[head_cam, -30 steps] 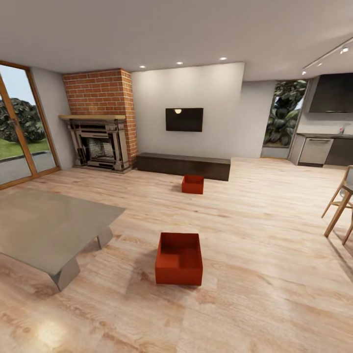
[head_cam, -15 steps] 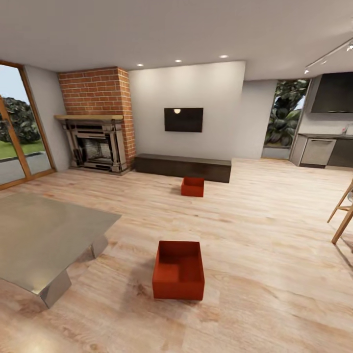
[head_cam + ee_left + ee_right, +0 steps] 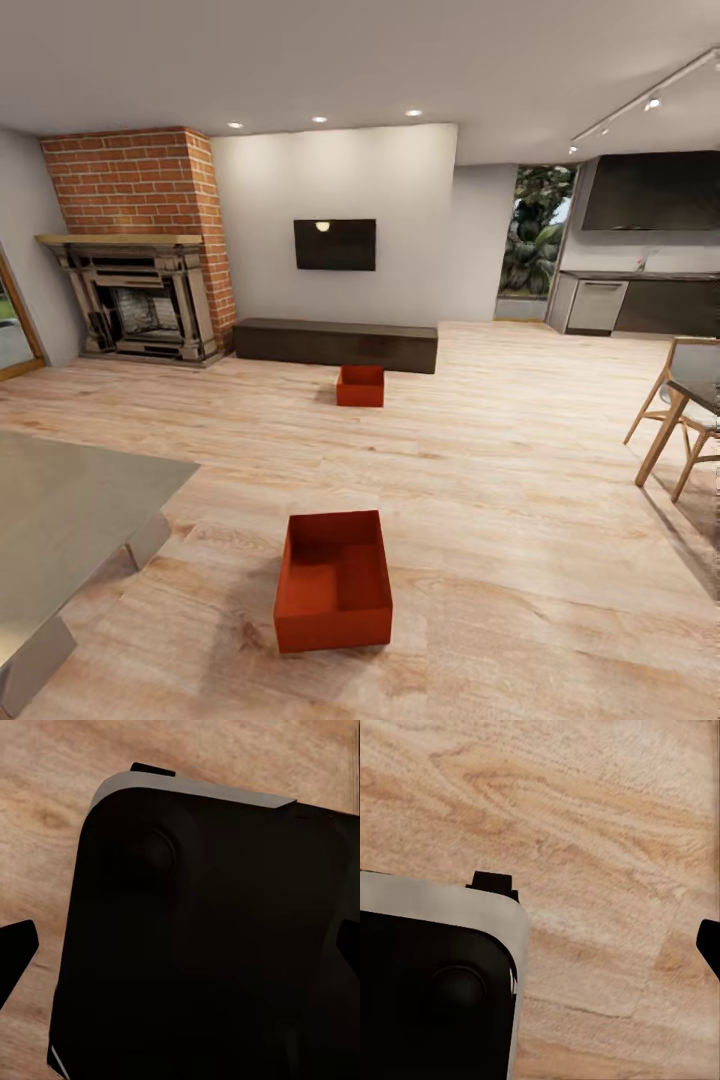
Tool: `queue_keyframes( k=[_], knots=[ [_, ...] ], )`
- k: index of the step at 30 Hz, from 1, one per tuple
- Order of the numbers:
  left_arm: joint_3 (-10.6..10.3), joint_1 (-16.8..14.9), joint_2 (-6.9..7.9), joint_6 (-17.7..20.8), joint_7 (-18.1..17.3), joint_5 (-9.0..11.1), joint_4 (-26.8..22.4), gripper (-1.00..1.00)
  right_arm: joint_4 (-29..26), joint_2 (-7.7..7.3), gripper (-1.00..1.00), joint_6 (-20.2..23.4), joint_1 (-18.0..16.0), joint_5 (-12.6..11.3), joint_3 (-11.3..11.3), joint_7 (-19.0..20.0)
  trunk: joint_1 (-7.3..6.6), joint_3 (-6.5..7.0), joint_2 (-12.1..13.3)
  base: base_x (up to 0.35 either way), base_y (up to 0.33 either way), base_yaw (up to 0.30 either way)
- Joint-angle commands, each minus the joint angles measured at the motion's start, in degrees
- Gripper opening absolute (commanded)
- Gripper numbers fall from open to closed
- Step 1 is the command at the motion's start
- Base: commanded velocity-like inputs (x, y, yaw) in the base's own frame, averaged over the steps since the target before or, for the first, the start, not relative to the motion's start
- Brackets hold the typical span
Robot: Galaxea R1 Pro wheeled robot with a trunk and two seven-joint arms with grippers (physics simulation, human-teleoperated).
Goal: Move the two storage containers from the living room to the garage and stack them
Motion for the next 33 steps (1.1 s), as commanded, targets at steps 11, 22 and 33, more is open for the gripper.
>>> queue_keyframes(
  k=[11,22,33],
  knots=[
    [0.4,0.0,0.00,-0.1,0.0,0.4,0.0,1.00,0.2,0.00,1.00,-0.3,-0.1,-0.4,0.5,0.2,0.03,-0.06,0.0,0.322,0.000,-0.069],
    [0.4,0.0,-0.03,-0.1,0.0,0.5,0.0,1.00,0.2,-0.04,1.00,-0.3,-0.1,-0.4,0.5,0.6,0.03,-0.06,0.0,0.323,0.000,-0.001],
    [0.5,0.0,-0.01,-0.1,0.0,0.5,0.0,1.00,0.2,-0.14,1.00,-0.3,-0.1,-0.4,0.5,0.6,0.03,-0.06,0.0,0.323,0.003,0.000]
  ],
)
